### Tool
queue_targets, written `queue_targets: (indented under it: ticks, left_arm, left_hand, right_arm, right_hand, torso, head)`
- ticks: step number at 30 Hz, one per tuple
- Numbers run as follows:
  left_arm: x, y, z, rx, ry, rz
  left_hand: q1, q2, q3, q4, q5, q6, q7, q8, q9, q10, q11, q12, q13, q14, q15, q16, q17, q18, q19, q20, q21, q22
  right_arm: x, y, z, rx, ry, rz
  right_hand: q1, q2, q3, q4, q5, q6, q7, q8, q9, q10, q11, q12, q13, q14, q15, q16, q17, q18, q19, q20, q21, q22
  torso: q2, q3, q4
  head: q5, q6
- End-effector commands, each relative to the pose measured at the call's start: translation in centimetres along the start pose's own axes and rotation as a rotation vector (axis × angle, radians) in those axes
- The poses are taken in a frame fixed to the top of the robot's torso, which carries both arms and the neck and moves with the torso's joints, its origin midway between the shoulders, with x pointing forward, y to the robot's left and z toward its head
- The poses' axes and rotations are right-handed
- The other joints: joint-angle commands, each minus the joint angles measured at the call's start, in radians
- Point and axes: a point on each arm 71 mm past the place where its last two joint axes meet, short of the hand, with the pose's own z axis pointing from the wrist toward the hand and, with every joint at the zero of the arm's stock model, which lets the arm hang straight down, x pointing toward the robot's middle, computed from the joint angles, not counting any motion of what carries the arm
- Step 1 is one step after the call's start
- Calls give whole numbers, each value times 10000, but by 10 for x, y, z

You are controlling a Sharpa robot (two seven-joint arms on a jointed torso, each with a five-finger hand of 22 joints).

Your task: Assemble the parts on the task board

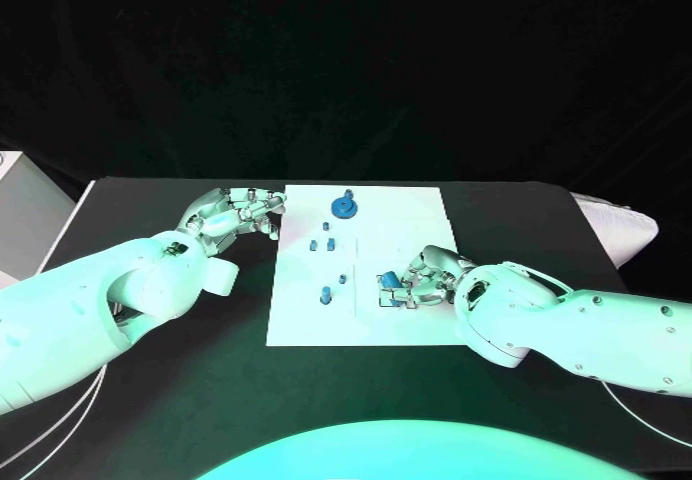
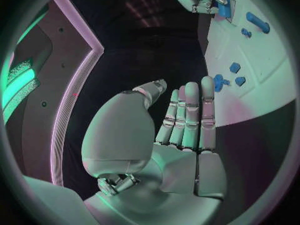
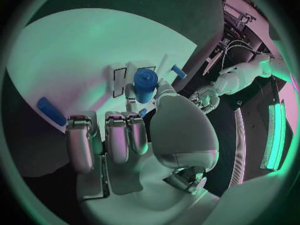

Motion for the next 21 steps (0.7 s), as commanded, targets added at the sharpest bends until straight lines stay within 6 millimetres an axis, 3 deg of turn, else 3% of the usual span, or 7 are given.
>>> queue_targets:
  ticks: [1, 15, 20, 21]
  left_arm:
    - [3, 0, 0, 24, 165, -84]
    - [2, 0, 0, 8, 146, -75]
    - [2, 0, 0, 1, 138, -72]
    - [2, 0, -1, -1, 136, -72]
  left_hand:
    - [-12, 52, -14, 48, 22, -73, -26, 34, -10, -84, 7, 56, 5, 30, 45, 34, 8, 140, 82, 2, -45, -13]
    - [-5, 54, -22, 62, 21, -76, -24, 37, -11, -101, 10, 56, 2, 31, 47, 40, 9, 140, 92, 2, -53, -21]
    - [-5, 54, -22, 62, 21, -76, -24, 37, -11, -101, 10, 56, 2, 31, 47, 40, 9, 140, 92, 2, -53, -21]
    - [-5, 54, -22, 62, 21, -76, -24, 37, -11, -101, 10, 56, 2, 31, 47, 40, 9, 140, 92, 2, -53, -21]
  right_arm:
    - [1, -2, 2, 10, 52, -255]
    - [2, 3, 6, -202, -91, -236]
    - [4, 6, 4, -399, 54, -315]
    - [4, 7, 4, -450, 71, -350]
  right_hand:
    - [-47, 76, -50, -22, -49, 242, -153, 27, 9, 1022, -72, 21, 2630, 1043, -98, 64, 2634, -69, 1029, -57, 39, 2632]
    - [-296, 92, -161, -14, -146, 254, -157, 61, -9, 1022, -76, 21, 2630, 1043, -104, 64, 2634, -69, 1029, -65, 39, 2632]
    - [-874, -296, -678, 10, -1276, 232, -150, 157, -13, 1022, -65, 21, 2630, 1043, -99, 64, 2634, -69, 1029, -62, 39, 2632]
    - [-1111, -526, -864, 35, -1639, 220, -148, 184, -9, 1022, -61, 21, 2630, 1043, -97, 64, 2634, -69, 1029, -60, 39, 2632]
  torso:
    - [-2, 0, -2]
    - [1, 5, -8]
    - [-10, 4, -15]
    - [-10, 0, -13]
  head:
    - [5, -13]
    - [10, -21]
    - [13, -31]
    - [12, -31]
